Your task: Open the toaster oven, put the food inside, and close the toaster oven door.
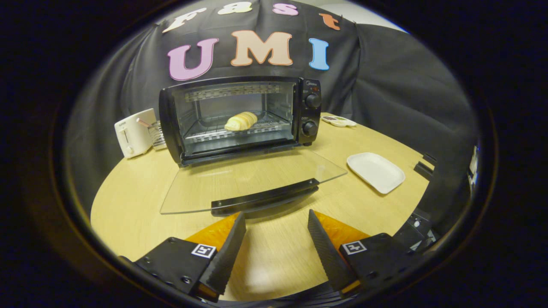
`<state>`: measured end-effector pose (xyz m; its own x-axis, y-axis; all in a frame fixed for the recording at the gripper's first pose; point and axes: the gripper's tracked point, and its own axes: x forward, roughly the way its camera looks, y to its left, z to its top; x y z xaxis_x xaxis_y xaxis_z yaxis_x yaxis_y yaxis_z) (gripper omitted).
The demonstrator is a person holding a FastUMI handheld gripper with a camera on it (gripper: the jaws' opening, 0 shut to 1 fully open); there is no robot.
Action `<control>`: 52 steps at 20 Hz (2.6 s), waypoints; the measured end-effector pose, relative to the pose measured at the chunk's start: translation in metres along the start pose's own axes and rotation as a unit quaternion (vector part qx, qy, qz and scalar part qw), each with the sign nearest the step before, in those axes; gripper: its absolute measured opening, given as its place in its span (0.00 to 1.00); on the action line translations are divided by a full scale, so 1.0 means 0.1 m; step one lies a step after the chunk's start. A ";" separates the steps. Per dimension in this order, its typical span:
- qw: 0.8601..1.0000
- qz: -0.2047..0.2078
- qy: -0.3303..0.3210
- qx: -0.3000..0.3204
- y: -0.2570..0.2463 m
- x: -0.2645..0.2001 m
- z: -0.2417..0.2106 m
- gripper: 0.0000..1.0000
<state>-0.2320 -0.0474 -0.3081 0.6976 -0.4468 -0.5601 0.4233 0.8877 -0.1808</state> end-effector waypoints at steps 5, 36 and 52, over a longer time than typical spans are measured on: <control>1.000 0.001 -0.011 -0.014 0.02 -0.04 0.07 0.91; 0.995 0.068 -0.072 -0.014 0.36 0.18 0.82 0.91; 0.975 0.150 -0.160 0.041 0.83 0.52 1.83 0.91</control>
<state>-0.0548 -0.0169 -0.2041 0.9362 -0.1926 -0.2939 0.2089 0.9776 0.0247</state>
